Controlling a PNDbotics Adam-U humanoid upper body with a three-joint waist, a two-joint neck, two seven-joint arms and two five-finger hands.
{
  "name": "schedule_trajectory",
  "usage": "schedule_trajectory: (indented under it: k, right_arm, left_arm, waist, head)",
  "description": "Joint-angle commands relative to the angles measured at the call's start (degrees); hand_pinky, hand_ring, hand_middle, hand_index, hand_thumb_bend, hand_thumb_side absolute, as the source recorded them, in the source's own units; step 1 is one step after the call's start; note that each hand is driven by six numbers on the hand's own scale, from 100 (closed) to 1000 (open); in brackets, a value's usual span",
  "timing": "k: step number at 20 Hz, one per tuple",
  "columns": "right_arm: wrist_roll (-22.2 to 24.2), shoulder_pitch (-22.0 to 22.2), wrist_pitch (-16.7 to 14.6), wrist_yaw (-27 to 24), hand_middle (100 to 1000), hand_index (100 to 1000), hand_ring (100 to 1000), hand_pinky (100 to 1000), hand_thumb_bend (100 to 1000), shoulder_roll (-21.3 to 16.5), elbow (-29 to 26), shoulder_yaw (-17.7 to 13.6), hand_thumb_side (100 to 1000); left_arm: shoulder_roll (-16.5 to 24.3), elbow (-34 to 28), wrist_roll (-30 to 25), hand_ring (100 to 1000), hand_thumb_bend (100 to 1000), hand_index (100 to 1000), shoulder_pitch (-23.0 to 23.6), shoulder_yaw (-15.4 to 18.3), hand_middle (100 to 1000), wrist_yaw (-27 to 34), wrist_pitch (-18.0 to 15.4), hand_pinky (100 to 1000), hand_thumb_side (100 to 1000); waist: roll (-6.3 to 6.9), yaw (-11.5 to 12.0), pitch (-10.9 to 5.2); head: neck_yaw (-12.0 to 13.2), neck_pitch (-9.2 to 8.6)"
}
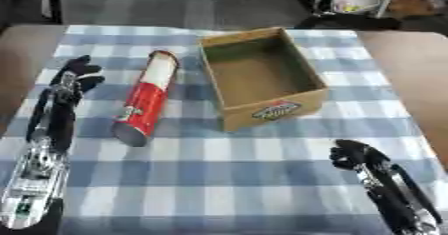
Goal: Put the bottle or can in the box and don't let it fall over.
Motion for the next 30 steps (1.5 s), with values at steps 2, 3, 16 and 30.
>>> schedule_trajectory:
  k: [2, 3, 16, 30]
  right_arm:
    - [0.0, -0.4, 0.1, 0.0, 623, 804, 853, 791, 100, -0.1, -0.4, -0.1, 704]
    - [0.0, -0.5, 0.1, 0.0, 623, 804, 853, 791, 100, -0.1, -0.4, -0.1, 705]
    - [0.2, -0.8, 0.1, -0.2, 622, 804, 852, 791, 100, -0.7, 0.1, 0.1, 706]
    - [0.1, -1.1, 0.2, -0.6, 621, 803, 852, 791, 100, -1.1, 0.4, 0.0, 707]
  left_arm:
    - [2.6, -2.0, 0.0, 751, 137, 897, 0.0, -0.4, 737, -0.3, -0.2, 888, 947]
    - [3.3, -2.4, 0.1, 750, 135, 901, 0.1, -0.7, 737, -0.2, -0.3, 885, 938]
    - [3.6, -4.2, 3.9, 761, 194, 928, 3.8, -7.3, 762, -19.9, 2.0, 876, 871]
    - [2.6, 1.8, 14.6, 760, 239, 933, 7.2, -12.0, 763, -26.9, 5.8, 872, 830]
  waist:
    - [-0.40, -0.2, -1.58]
    - [-0.35, -0.3, -1.58]
    - [0.46, -1.0, -1.83]
    - [0.95, -1.7, -1.99]
  head:
    - [0.0, -0.39]
    - [0.0, -0.44]
    - [-0.2, -1.15]
    - [-0.3, -1.49]
